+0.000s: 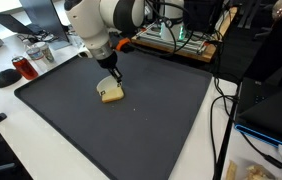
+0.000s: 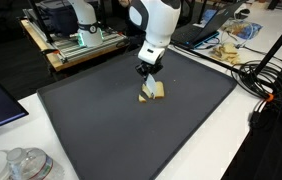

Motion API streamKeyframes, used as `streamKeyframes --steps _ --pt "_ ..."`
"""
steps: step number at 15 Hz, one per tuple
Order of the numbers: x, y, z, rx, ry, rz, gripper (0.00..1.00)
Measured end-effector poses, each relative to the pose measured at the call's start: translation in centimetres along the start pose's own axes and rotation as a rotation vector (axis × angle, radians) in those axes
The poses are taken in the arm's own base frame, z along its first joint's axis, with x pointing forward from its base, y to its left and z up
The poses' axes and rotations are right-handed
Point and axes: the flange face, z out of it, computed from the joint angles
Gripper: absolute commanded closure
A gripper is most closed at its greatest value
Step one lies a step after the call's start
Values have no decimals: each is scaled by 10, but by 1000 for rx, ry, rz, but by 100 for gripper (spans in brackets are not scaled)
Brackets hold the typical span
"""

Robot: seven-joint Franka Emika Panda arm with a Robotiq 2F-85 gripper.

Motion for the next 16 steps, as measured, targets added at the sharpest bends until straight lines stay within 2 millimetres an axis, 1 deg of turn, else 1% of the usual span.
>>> streamKeyframes --steps 16 --pt "18 -7 3 -40 -98 -8 99"
